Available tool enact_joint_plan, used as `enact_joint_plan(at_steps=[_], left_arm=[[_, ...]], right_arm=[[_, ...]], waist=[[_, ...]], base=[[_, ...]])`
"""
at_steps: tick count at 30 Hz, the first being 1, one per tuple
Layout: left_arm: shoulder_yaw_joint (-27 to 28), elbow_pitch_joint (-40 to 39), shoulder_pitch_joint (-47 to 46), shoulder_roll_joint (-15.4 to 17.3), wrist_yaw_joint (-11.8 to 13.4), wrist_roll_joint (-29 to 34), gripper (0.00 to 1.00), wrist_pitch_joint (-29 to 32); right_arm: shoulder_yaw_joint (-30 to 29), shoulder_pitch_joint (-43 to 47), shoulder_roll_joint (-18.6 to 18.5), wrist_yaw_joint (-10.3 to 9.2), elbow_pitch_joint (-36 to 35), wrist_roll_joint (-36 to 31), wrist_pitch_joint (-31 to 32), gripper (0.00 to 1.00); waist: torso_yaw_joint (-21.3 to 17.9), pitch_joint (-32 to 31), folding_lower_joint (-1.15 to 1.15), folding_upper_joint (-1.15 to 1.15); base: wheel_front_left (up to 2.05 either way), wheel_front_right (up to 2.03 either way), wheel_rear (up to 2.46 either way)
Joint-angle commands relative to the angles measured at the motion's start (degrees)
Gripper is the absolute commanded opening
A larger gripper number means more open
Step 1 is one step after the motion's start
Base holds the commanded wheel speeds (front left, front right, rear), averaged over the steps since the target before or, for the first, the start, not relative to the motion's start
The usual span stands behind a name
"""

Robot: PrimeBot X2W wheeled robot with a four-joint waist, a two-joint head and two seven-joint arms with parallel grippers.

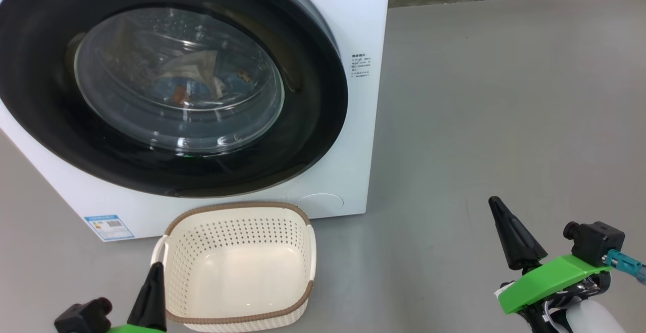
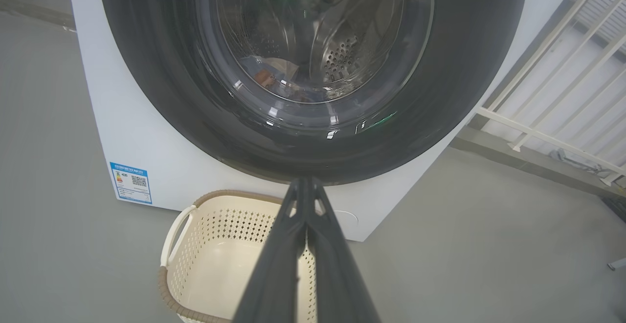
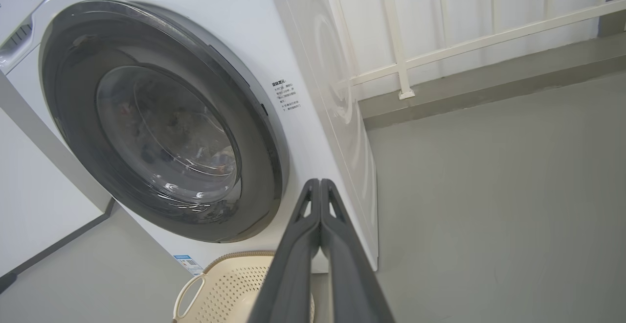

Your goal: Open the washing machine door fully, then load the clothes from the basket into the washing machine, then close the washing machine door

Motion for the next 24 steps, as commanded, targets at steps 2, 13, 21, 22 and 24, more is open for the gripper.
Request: enact_joint_plan(at_steps=[2,13,21,22,24], left_arm=[[1.0,-1.2,-1.9,0.5,0.0,-1.8,0.00,0.3],[1.9,-1.3,-2.3,0.3,0.0,-8.2,0.00,2.1],[2.6,-1.3,-2.5,0.2,0.0,-12.8,0.00,3.5],[2.7,-1.3,-2.5,0.2,0.0,-13.4,0.00,3.7],[2.8,-1.3,-2.6,0.2,0.0,-14.5,0.00,4.0]], right_arm=[[-0.7,-1.0,-0.2,-0.01,-1.6,1.7,0.5,0.00],[-2.3,-0.5,0.9,-0.02,-1.7,7.4,2.3,0.00],[-3.5,-0.1,1.7,-0.03,-1.8,11.6,3.6,0.00],[-3.6,0.0,1.9,-0.03,-1.8,12.1,3.8,0.00],[-3.9,0.1,2.1,-0.03,-1.9,13.1,4.1,0.00]], waist=[[0.0,0.0,-0.01,0.00],[0.2,0.0,-0.01,0.00],[0.4,0.0,-0.01,0.00],[0.4,0.0,-0.01,0.00],[0.4,0.0,-0.01,0.00]], base=[[0.00,0.00,0.00],[0.00,0.00,0.00],[0.00,0.00,0.00],[0.00,0.00,0.00],[0.00,0.00,0.00]])
